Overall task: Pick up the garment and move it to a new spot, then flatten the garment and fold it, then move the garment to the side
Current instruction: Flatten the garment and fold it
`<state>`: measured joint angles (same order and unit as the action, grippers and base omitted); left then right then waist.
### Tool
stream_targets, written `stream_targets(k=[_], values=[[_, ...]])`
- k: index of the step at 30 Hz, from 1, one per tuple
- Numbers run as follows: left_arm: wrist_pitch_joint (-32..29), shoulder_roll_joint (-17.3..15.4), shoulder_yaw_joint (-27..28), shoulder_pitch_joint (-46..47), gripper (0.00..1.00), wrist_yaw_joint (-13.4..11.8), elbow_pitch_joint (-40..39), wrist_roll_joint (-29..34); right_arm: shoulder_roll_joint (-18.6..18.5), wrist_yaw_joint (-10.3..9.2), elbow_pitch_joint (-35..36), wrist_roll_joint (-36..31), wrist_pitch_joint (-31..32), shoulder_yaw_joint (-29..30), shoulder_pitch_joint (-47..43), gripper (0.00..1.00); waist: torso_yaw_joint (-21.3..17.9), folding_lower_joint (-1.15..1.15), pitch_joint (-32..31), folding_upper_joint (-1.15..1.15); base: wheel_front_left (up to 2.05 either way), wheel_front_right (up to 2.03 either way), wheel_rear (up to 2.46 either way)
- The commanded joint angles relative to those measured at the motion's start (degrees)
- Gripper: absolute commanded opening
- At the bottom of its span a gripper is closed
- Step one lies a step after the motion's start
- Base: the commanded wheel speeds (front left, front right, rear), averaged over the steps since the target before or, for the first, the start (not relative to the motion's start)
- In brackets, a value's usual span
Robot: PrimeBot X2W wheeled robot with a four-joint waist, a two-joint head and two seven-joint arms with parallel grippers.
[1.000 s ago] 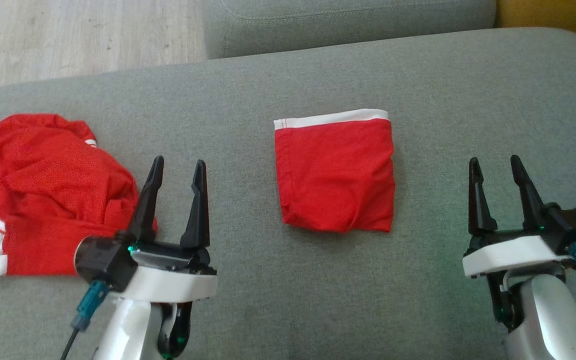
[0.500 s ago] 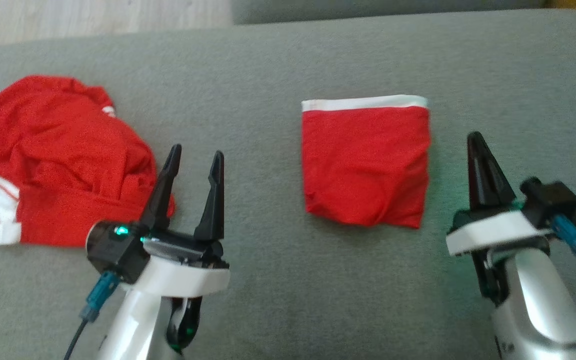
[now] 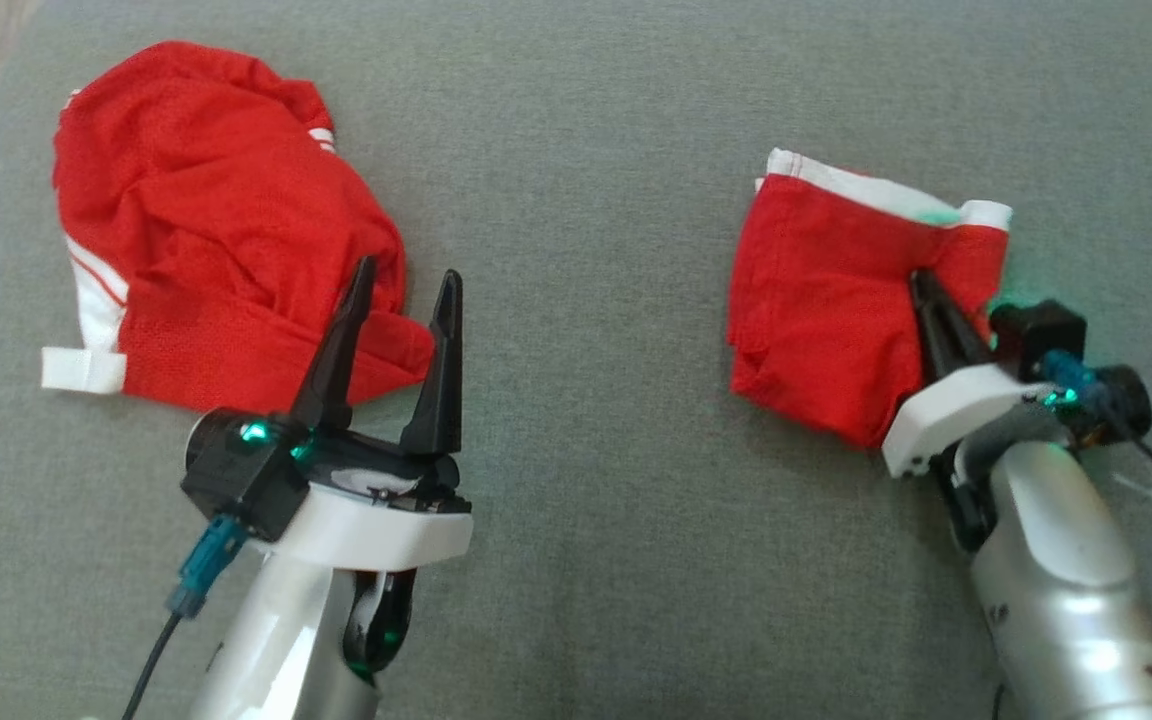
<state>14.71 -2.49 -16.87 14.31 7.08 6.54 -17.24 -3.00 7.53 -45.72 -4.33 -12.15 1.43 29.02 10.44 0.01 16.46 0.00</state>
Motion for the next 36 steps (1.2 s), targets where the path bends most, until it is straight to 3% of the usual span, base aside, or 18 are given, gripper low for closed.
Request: stream_targets(k=[1,5,14,22,28,36], values=[[0.3,-0.4,1.2,2.1,1.0,0.0,-1.7,-0.4,0.1,-0.04,-0.5,0.2,-0.7,-0.5,1.8,0.0,0.2,-0.01,-0.3,0.0,0.0,0.0,0.0],[0.3,-0.4,1.4,1.9,1.0,-0.2,-1.6,-0.5,0.1,-0.04,-1.2,2.5,-2.1,-2.4,3.4,0.0,0.0,-0.01,-1.0,0.0,0.0,0.0,0.0],[0.3,-0.4,0.6,1.7,1.0,-0.5,-2.0,-0.8,0.1,-0.04,3.6,10.1,-2.8,-13.6,4.9,0.0,0.1,-0.01,-1.4,0.0,0.0,0.0,0.0],[0.3,-0.4,0.6,1.4,1.0,-0.6,-1.4,-0.8,0.1,-0.04,-5.7,14.7,0.9,-21.7,6.0,0.0,0.6,-0.01,-2.1,0.0,0.0,0.0,0.0],[0.3,-0.4,2.6,0.6,1.0,-0.7,-1.4,0.1,0.1,-0.04,-4.8,15.3,-2.4,-19.2,6.9,0.0,-2.2,-0.01,-3.9,0.0,0.0,0.0,0.0],[0.3,-0.4,4.2,-1.3,1.0,-0.4,-1.3,1.1,0.1,-0.04,14.1,9.2,-2.8,-6.2,-3.1,0.0,-7.5,-0.01,-7.5,0.0,0.0,0.0,0.0]])
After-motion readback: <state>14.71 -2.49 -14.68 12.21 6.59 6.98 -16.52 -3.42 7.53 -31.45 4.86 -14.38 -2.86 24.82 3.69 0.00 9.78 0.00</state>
